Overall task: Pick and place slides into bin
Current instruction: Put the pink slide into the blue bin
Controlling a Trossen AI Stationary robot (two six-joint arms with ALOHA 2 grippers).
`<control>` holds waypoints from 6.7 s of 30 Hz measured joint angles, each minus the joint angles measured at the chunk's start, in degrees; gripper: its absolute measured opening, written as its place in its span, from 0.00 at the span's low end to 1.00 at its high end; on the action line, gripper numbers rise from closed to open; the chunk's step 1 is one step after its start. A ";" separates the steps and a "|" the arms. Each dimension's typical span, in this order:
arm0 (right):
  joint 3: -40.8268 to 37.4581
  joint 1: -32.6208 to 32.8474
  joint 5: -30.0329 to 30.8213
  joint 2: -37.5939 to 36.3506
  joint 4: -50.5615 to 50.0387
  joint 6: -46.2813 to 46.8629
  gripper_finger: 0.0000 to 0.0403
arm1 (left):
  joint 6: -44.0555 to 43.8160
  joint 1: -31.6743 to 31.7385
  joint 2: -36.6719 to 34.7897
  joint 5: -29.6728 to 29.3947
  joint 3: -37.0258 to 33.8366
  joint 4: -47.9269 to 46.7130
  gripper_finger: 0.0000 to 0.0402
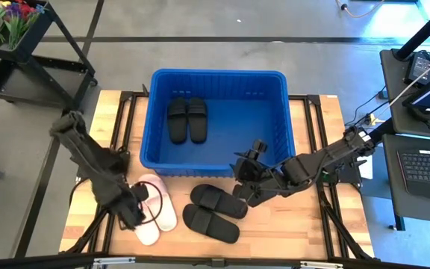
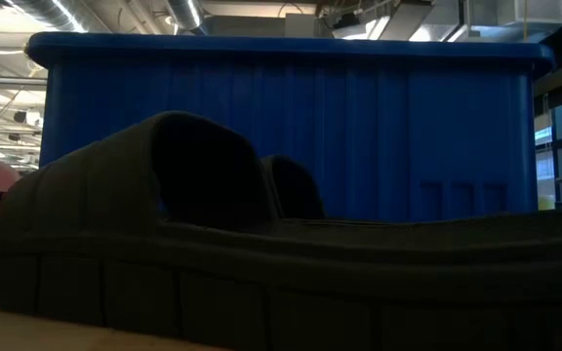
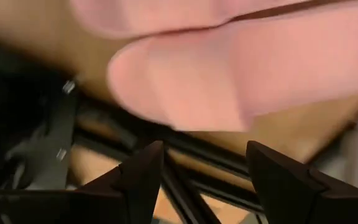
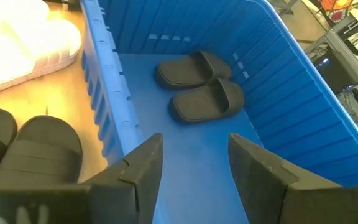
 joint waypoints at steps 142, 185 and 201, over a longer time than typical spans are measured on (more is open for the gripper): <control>0.02 -22.21 3.49 -11.37 -24.94 20.18 0.45 | 83.38 70.28 42.02 -36.97 38.58 42.45 0.08; 0.02 -22.21 2.31 -11.32 -22.71 20.21 0.45 | 64.31 69.99 42.61 -33.04 38.60 55.91 0.12; 0.02 -22.21 1.84 -11.28 -21.92 21.71 0.45 | 59.17 71.54 47.01 -32.98 38.64 53.16 0.12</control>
